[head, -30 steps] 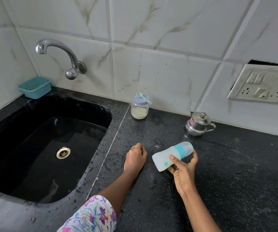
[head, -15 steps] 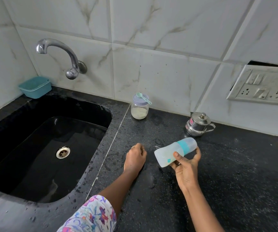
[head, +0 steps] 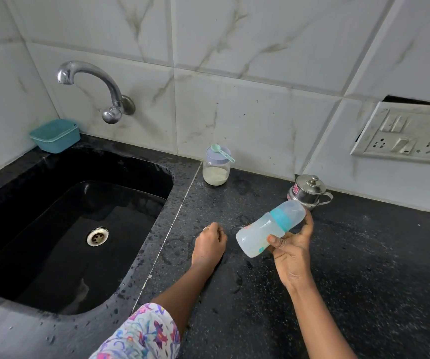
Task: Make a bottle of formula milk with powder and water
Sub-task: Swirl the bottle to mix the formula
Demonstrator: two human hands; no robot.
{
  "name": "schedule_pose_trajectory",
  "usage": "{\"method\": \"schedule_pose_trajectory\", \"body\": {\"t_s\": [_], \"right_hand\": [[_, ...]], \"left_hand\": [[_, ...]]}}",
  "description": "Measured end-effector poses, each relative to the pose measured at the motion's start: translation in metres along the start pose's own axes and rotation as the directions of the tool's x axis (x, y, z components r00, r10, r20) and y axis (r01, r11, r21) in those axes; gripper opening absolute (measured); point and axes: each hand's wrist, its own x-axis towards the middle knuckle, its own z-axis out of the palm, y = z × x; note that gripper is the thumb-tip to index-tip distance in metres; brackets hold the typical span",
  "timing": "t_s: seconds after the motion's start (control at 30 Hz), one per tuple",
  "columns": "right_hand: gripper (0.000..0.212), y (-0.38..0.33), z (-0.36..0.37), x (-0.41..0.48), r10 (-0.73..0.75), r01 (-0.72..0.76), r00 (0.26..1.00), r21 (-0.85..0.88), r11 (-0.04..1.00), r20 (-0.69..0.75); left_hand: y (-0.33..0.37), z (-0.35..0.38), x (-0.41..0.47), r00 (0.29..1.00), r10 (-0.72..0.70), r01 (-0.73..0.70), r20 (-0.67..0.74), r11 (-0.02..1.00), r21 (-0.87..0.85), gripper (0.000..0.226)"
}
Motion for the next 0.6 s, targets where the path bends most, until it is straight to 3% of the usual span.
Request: {"method": "schedule_pose_trajectory", "body": {"t_s": [0.2, 0.33, 0.47, 0.6], "right_hand": [[0.075, 0.006, 0.0, 0.004, 0.174, -0.11, 0.964, 0.295, 0.949, -0.2], [0.108, 0.012, -0.003, 0.003, 0.311, -0.2, 0.923, 0.412, 0.889, -0.224], [0.054, 0.013, -0.007, 0.001, 0.356, -0.227, 0.906, 0.447, 0.865, -0.229], [0.035, 0.015, -0.004, -0.001, 0.382, -0.276, 0.902, 0.415, 0.867, -0.2]], "left_hand": [[0.0, 0.001, 0.0, 1.0, 0.01, -0.01, 0.002, 1.0, 0.002, 0.01], [0.0, 0.0, 0.0, 1.0, 0.008, -0.008, 0.0, 1.0, 0.002, 0.01], [0.0, 0.0, 0.001, 1.0, 0.003, -0.003, -0.001, 1.0, -0.001, 0.01], [0.001, 0.0, 0.001, 1.0, -0.004, 0.004, 0.005, 1.0, 0.002, 0.01]]}}
